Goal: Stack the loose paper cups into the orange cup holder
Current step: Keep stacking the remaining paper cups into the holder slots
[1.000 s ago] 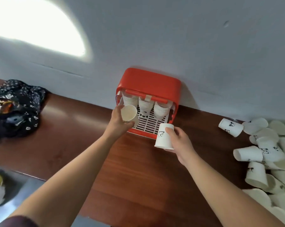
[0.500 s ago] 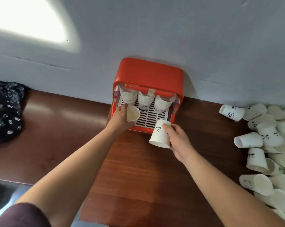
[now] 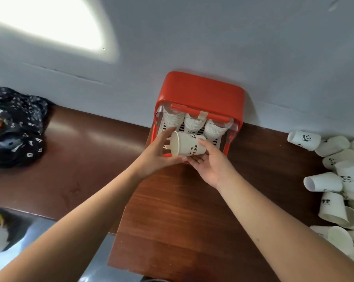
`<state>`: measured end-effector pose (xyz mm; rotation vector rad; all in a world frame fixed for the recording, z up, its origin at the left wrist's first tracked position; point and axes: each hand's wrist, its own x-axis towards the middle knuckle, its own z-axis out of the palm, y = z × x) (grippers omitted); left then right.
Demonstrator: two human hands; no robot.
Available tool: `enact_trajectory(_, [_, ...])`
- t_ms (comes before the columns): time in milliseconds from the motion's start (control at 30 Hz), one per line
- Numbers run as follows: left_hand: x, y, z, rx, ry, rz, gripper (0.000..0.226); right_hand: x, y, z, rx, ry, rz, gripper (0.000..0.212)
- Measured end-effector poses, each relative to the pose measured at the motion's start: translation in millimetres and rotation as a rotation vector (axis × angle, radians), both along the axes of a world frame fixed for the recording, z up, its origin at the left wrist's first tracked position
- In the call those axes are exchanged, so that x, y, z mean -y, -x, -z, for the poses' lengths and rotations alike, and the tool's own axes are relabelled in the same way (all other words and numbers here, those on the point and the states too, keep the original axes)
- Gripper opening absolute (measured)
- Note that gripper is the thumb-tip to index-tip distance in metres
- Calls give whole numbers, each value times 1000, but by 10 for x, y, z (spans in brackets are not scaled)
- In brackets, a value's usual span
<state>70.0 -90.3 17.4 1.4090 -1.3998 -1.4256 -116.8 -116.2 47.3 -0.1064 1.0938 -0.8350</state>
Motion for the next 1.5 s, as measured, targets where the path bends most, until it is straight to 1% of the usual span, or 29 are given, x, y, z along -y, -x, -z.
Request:
enact_trajectory(100, [26,-57,8,-2,36,-131,86,1,-139,-33,33,3,-33,28])
enact_trajectory(133, [39,-99,25,-1,36,-168,86,14,-168,-27,-32,30,-80,28])
enact_trajectory(167, [56,-149,42,29,41,-189,84,28,-178,-11,-185,103,-168,30])
enact_trajectory(233, [101,-240,51,152,78,-186,76,68,-147,32,-658,376,-416,37])
enact_trajectory(267, [127,-266,42,210,107,-174,75,98,-137,30,-822,527,-494,39])
enact_trajectory(300, [159,-285,30,260,143,-164,76,137,-132,29,-880,632,-534,39])
enact_trajectory(367, [246,-288,23,373,229,-134,81,210,-151,21,-848,702,-575,35])
enact_trajectory(433, [334,-255,35,486,308,-76,81,270,-193,45,-816,704,-613,34])
enact_trajectory(500, [402,-228,69,548,359,-25,79,297,-225,85,-829,715,-641,34])
enact_trajectory(633, [442,-223,185,578,333,69,82,290,-226,196,-918,727,-658,37])
enact_trajectory(733, [421,-194,293,601,316,182,83,253,-231,329,-1039,740,-677,43])
enact_trajectory(800, [402,-191,355,606,278,216,85,250,-230,430,-1124,746,-689,48])
enact_trajectory(867, [397,-215,431,612,245,217,84,256,-233,530,-1187,755,-756,51])
enact_trajectory(967, [398,-261,548,617,224,199,81,251,-248,635,-1217,731,-803,56])
enact_trajectory(1100, [400,-280,574,574,175,170,84,262,-277,657,-1163,709,-787,55])
enact_trajectory(1200, [398,-314,600,533,137,89,82,276,-348,696,-1120,713,-768,55])
enact_trajectory(1333, [374,-357,615,621,157,19,75,297,-466,768,-1125,721,-753,55])
enact_trajectory(1433, [359,-365,590,701,162,19,78,311,-495,759,-1159,728,-783,55])
enact_trajectory(1500, [345,-358,552,718,131,22,83,308,-456,717,-1166,712,-796,55])
